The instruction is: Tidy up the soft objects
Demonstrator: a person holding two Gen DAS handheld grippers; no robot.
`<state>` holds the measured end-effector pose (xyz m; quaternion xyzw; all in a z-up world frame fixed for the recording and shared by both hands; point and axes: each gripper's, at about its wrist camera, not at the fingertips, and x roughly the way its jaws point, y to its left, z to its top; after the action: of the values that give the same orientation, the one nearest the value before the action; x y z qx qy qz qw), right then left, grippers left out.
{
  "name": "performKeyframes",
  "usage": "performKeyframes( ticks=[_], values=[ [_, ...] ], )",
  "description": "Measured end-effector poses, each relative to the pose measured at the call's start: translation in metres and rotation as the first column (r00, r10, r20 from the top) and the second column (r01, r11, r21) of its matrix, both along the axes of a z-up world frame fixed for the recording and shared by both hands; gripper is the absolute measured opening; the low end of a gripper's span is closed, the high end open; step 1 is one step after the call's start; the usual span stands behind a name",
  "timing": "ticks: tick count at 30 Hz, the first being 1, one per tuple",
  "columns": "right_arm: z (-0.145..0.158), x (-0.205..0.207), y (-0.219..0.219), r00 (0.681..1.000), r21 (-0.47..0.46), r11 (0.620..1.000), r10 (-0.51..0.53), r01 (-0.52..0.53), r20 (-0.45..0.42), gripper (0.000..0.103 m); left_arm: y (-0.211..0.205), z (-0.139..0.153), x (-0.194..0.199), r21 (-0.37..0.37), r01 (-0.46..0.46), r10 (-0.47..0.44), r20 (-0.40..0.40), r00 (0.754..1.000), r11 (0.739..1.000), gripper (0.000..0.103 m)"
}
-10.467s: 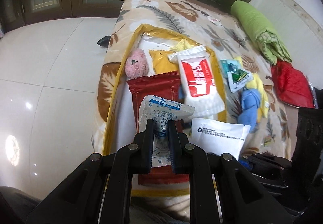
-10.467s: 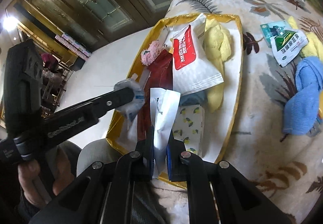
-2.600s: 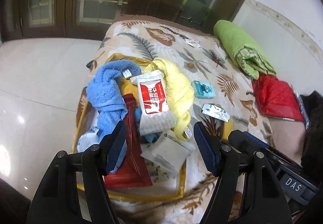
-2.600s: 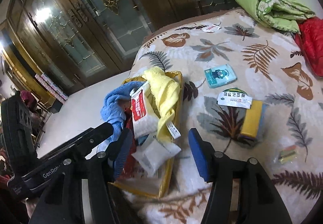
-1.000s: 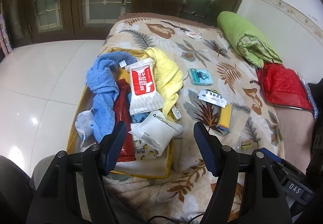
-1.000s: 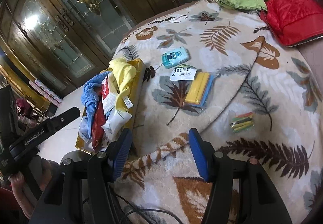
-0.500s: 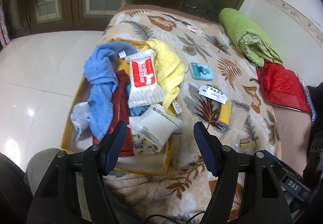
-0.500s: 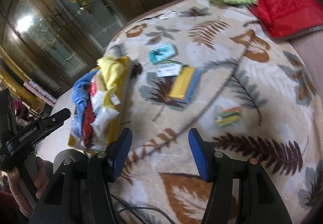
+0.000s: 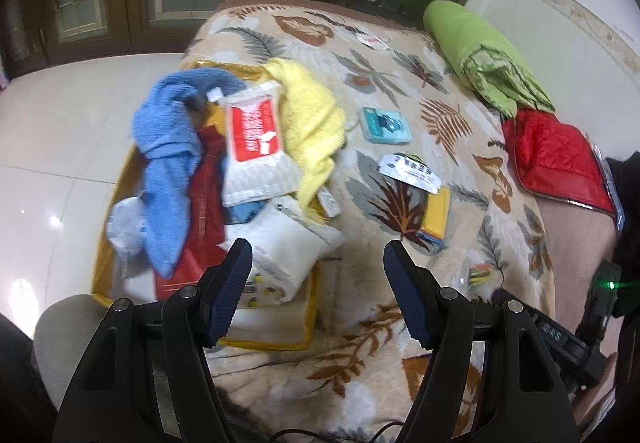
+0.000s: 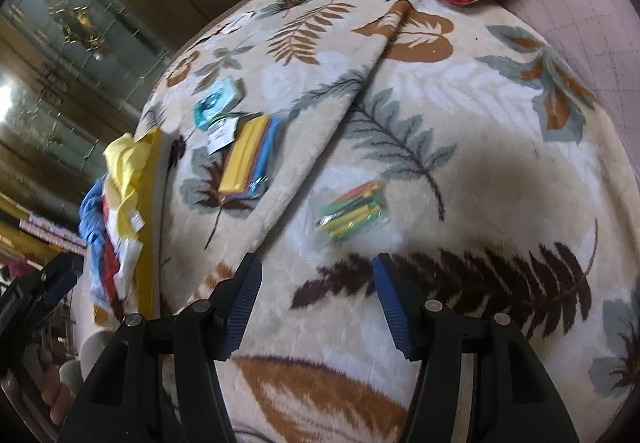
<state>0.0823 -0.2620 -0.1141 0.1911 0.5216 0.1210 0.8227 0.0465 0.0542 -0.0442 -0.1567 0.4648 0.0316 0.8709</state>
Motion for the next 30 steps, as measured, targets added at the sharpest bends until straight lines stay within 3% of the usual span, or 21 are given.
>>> performKeyframes(
  ticks=[11, 19, 22, 23, 24, 27, 30],
  values=[
    [-0.022, 0.030, 0.008, 0.998, -0.063, 0.997, -0.041, 0.038, -0.050, 0.054, -0.061, -0.038, 0.077, -0.136, 0.169, -0.177, -0.052, 0.983, 0.976, 0.069],
    [-0.027, 0.040, 0.010, 0.997, -0.082, 0.996, -0.051, 0.046, -0.064, 0.040, -0.111, -0.090, 0.146, -0.116, 0.259, -0.274, -0.138, 0.952, 0.959, 0.069],
    [-0.028, 0.045, 0.010, 0.996, -0.097, 0.994, -0.051, 0.044, -0.068, 0.030, -0.128, -0.103, 0.153, -0.063, 0.294, -0.300, -0.177, 0.937, 0.954, 0.069],
    [-0.028, 0.046, 0.010, 0.996, -0.098, 0.994, -0.052, 0.045, -0.070, 0.027, -0.131, -0.102, 0.152, -0.036, 0.305, -0.306, -0.159, 0.939, 0.952, 0.062],
    [-0.028, 0.046, 0.009, 0.996, -0.096, 0.994, -0.051, 0.044, -0.071, 0.020, -0.133, -0.102, 0.150, -0.014, 0.314, -0.312, -0.153, 0.938, 0.949, 0.042],
    [-0.028, 0.046, 0.011, 0.997, -0.114, 0.993, -0.038, 0.030, -0.067, 0.014, -0.128, -0.101, 0.141, -0.031, 0.345, -0.345, -0.154, 0.926, 0.938, 0.033],
    [-0.024, 0.041, 0.013, 0.998, -0.126, 0.992, -0.027, 0.020, -0.052, 0.011, -0.106, -0.098, 0.120, -0.108, 0.333, -0.347, -0.153, 0.925, 0.937, 0.032]
  ],
)
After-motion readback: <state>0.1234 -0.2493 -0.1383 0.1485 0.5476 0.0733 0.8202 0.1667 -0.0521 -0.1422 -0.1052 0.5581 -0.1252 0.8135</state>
